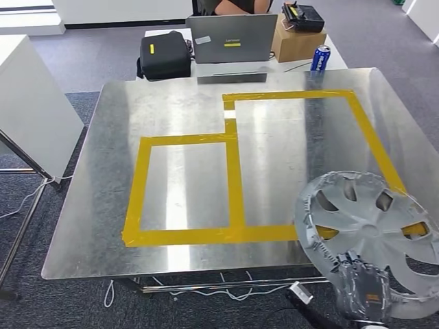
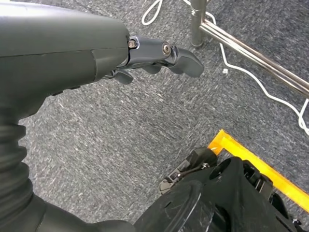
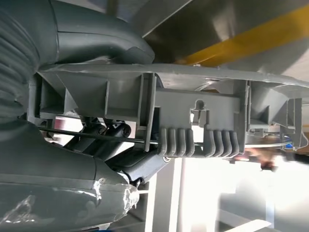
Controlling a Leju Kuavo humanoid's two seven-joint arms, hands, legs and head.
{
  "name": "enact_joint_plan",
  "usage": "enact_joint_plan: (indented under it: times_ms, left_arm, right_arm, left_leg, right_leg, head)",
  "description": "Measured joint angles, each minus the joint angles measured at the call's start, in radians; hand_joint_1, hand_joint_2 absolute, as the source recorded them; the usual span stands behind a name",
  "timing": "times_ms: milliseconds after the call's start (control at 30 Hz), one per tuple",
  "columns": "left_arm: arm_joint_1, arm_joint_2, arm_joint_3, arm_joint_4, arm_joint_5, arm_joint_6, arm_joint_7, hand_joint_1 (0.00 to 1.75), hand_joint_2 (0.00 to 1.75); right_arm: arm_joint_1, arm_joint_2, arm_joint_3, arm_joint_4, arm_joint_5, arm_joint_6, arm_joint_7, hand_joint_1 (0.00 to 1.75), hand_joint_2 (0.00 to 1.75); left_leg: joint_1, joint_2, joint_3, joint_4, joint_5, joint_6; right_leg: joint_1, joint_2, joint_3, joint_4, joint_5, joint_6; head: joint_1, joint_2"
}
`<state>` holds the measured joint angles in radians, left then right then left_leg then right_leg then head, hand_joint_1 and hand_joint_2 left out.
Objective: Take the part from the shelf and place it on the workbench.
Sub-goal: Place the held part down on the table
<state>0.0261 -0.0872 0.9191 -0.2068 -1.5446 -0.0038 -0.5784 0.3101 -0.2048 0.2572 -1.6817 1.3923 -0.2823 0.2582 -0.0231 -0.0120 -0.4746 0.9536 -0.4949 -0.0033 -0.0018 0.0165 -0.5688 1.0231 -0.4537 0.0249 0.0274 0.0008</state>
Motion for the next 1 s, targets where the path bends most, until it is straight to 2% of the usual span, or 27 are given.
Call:
enact_joint_plan:
  times_ms: [167, 400, 500, 733, 900, 1000]
  left_arm:
    - [-0.005, 0.002, -0.016, 0.003, 0.000, 0.000, 0.010, 0.00, 1.75]
    - [-0.008, 0.002, -0.022, 0.004, 0.000, 0.000, 0.015, 0.00, 1.75]
    - [-0.008, 0.002, -0.022, 0.004, 0.000, 0.002, 0.019, 0.00, 1.75]
    - [-0.007, 0.002, -0.021, 0.004, 0.001, 0.005, 0.027, 0.00, 1.75]
    - [-0.006, 0.001, -0.020, 0.004, 0.002, 0.007, 0.027, 0.00, 1.75]
    - [-0.002, 0.001, -0.019, 0.004, 0.002, 0.010, 0.022, 0.00, 1.75]
  right_arm:
    - [-0.073, -0.031, 0.193, 0.064, -0.021, -0.002, 0.000, 1.75, 1.75]
    - [-0.144, -0.044, 0.346, 0.096, -0.041, 0.035, -0.003, 1.75, 1.75]
    - [-0.150, -0.068, 0.402, 0.092, -0.091, 0.045, 0.046, 1.75, 1.75]
    - [-0.104, -0.195, 0.474, 0.022, -0.222, 0.000, 0.193, 1.75, 1.75]
    - [-0.022, -0.333, 0.505, -0.074, -0.315, -0.131, 0.348, 1.75, 1.75]
    - [0.039, -0.429, 0.487, -0.117, -0.377, -0.233, 0.403, 1.75, 1.75]
  left_leg:
    - [0.000, 0.002, 0.002, 0.000, 0.000, 0.000]
    - [0.000, 0.007, 0.004, 0.000, 0.000, 0.000]
    - [0.000, 0.007, 0.005, 0.000, 0.000, 0.000]
    - [0.000, 0.006, 0.007, 0.000, -0.001, 0.001]
    - [0.000, 0.002, 0.008, 0.000, -0.002, 0.002]
    - [0.000, -0.001, 0.009, 0.000, -0.002, 0.003]
  right_leg:
    - [0.000, 0.002, 0.001, 0.000, 0.001, 0.000]
    - [0.000, 0.007, 0.002, -0.001, 0.003, -0.001]
    - [0.000, 0.007, 0.003, -0.002, 0.003, -0.001]
    - [0.000, 0.005, 0.008, -0.005, 0.003, 0.000]
    - [0.000, 0.000, 0.012, -0.008, 0.001, 0.002]
    - [0.001, -0.003, 0.015, -0.012, 0.000, 0.003]
  head:
    - [0.000, 0.000]
    - [0.000, 0.000]
    - [0.000, 0.000]
    - [0.000, 0.000]
    - [0.000, 0.000]
    - [0.000, 0.000]
